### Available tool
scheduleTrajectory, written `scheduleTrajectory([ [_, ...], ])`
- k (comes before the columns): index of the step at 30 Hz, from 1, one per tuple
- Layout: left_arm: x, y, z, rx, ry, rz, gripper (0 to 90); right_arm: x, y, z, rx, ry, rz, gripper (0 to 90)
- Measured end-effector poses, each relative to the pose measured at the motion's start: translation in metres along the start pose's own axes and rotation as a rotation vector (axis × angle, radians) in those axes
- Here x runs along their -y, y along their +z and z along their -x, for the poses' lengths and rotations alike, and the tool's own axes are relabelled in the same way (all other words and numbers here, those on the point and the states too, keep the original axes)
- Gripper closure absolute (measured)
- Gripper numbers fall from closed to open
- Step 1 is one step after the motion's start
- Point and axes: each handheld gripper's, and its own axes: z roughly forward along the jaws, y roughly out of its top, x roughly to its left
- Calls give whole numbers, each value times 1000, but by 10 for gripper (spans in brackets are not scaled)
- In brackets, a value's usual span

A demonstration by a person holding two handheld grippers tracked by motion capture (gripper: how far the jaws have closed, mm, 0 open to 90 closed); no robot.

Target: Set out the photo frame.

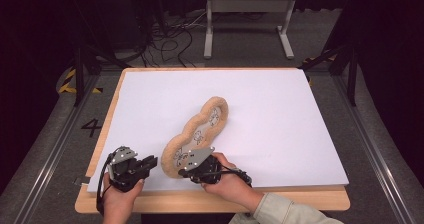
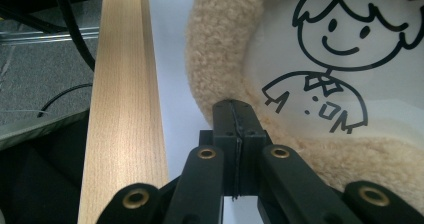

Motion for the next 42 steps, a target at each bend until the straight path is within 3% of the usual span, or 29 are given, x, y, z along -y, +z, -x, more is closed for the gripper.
scheduleTrajectory([
  [7,2,-10,9,0,13,35,743,2,-15,13,36,26,11,880],
  [13,8,-20,16,-12,-30,63,712,8,-41,36,106,86,53,873],
  [20,10,-28,31,6,18,98,643,18,-66,59,182,141,80,864],
  [28,10,-22,40,40,25,100,517,29,-85,79,250,194,96,851],
  [30,10,-19,42,66,25,90,486,31,-88,82,262,204,97,849],
  [35,10,-8,49,30,29,81,365,35,-98,89,282,227,111,846],
  [42,8,10,51,41,15,54,346,39,-104,95,298,242,115,842],
])
